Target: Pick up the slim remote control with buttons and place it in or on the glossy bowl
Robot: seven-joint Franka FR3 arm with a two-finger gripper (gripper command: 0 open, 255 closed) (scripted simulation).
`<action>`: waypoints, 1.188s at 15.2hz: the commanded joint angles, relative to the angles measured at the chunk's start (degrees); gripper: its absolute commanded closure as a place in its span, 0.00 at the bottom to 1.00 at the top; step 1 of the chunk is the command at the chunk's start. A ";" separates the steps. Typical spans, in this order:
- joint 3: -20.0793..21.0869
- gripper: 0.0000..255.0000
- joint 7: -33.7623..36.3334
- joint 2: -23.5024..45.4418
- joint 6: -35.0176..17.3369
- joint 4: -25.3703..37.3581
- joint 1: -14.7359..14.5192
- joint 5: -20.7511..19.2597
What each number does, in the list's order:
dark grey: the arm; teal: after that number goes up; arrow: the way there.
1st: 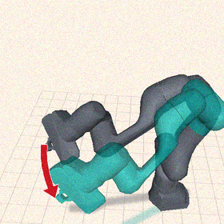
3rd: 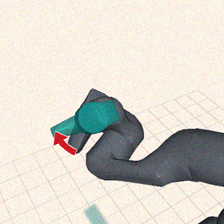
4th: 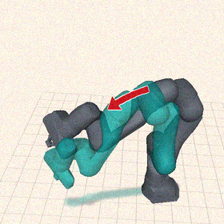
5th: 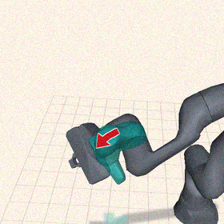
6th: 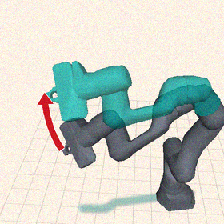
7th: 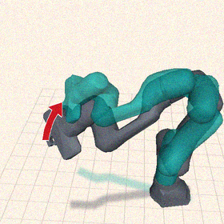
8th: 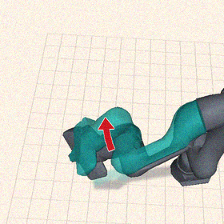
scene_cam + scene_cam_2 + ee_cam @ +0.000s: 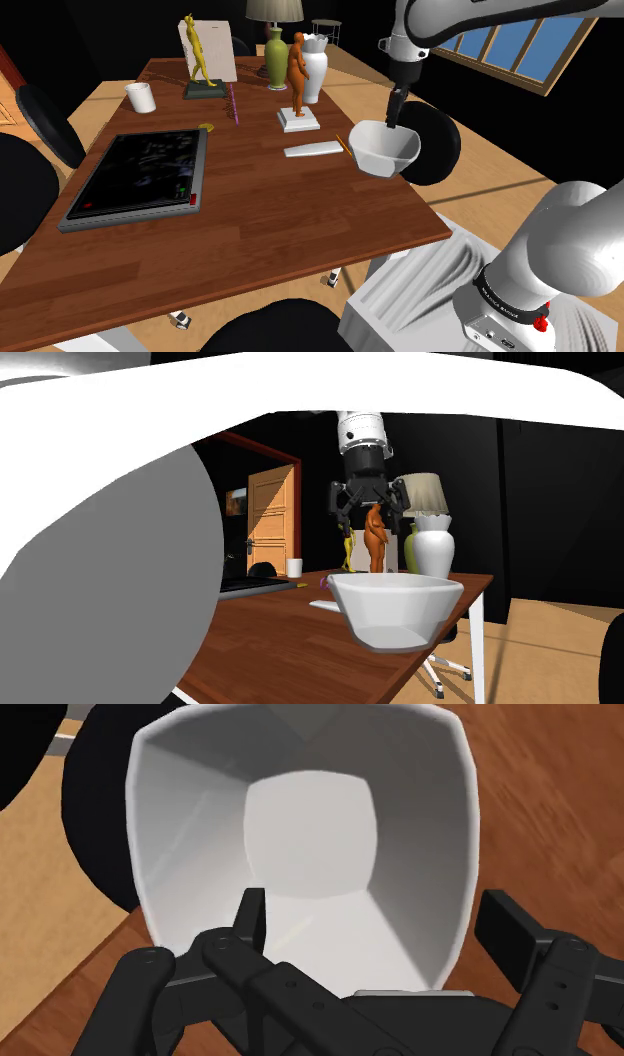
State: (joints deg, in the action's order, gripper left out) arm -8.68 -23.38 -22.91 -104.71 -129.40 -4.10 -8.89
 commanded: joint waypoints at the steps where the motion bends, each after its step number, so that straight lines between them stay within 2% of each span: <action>1: -1.11 0.00 -4.33 4.33 -2.69 2.12 -0.88 0.45; 9: -2.93 0.00 -20.42 20.75 -11.04 11.10 -3.48 4.67; 18: -0.31 0.00 -36.74 38.52 -15.27 24.97 -4.16 10.10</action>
State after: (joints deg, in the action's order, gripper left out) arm -9.45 -58.25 12.16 -120.23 -106.17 -8.29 0.60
